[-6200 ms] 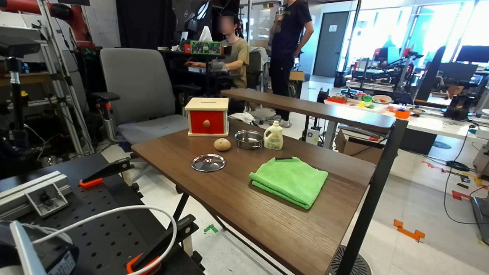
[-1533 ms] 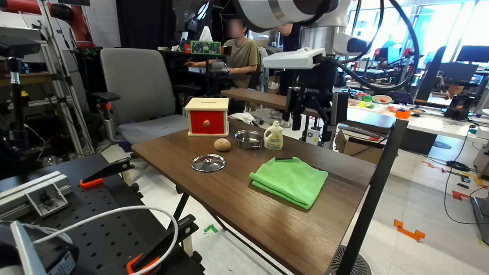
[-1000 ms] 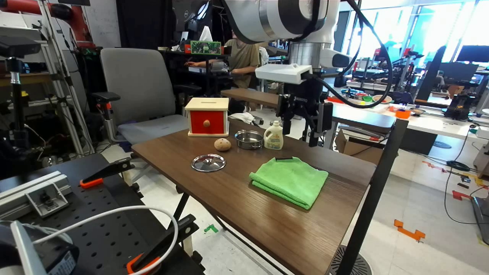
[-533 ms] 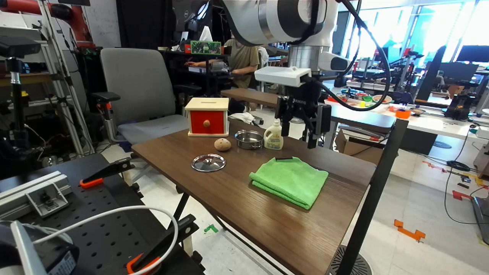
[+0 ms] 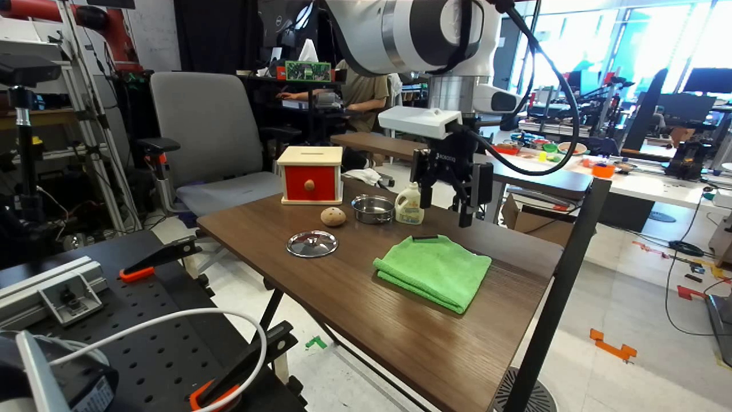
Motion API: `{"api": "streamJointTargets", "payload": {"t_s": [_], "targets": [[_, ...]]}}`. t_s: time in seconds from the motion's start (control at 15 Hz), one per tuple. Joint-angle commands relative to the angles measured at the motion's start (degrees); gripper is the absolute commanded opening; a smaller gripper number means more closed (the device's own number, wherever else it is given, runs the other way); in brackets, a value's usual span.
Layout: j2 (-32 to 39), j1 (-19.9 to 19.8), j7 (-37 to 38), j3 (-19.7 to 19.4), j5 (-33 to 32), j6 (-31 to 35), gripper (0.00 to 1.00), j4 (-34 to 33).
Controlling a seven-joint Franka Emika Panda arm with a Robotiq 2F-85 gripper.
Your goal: Use the green towel to wipe the table
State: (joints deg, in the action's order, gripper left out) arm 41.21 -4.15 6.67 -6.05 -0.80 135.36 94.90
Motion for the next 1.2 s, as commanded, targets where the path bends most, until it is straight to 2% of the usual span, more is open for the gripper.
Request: {"api": "streamJointTargets", "payload": {"t_s": [0.0,0.4,1.13], "targets": [[0.3,0.9,0.3,-0.3,-0.9,4.3,1.00,2.3],[1.9,1.6,0.0,0.0,-0.7,8.7,1.00,4.9],[7.0,-2.0,-5.7,4.1,1.5,17.8,1.00,5.3]]}}
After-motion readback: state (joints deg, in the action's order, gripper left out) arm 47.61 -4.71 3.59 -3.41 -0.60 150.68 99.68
